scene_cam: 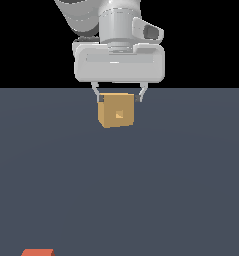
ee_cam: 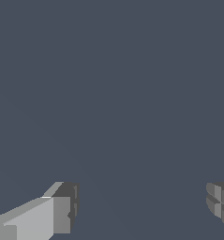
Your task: Insert the peg into the horizontal hole in a box.
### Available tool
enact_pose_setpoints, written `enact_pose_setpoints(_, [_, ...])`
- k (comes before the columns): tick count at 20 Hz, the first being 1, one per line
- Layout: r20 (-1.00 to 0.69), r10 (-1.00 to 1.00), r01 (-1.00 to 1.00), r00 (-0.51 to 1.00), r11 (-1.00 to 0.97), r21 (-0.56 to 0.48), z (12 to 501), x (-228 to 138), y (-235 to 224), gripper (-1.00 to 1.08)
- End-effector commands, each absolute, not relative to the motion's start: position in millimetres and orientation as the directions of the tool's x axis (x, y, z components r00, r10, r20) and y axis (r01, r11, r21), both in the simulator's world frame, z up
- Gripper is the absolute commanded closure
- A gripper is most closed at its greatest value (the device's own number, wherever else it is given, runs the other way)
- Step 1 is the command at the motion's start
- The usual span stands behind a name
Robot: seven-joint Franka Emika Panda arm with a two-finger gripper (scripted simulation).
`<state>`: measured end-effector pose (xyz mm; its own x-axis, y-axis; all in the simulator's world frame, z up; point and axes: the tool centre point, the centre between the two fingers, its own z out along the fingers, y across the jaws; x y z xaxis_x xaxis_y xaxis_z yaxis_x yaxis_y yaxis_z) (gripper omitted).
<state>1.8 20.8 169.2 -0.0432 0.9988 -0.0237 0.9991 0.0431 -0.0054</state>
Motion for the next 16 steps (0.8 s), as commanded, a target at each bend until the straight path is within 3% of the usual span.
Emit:
enact_pose_setpoints(1, [-0.024,0.999,0.999,-0.043,0.043,-0.005,169,2,21,-0.92])
enact_pose_setpoints(9, [-0.022,0.999,0.999,-0.042,0.042,-0.005,162,-5,-4,-0.92])
enact_pose_setpoints(16, [-0.019,0.999,0.999,-0.037,0.037,-0.004,146,-21,-64,-0.92])
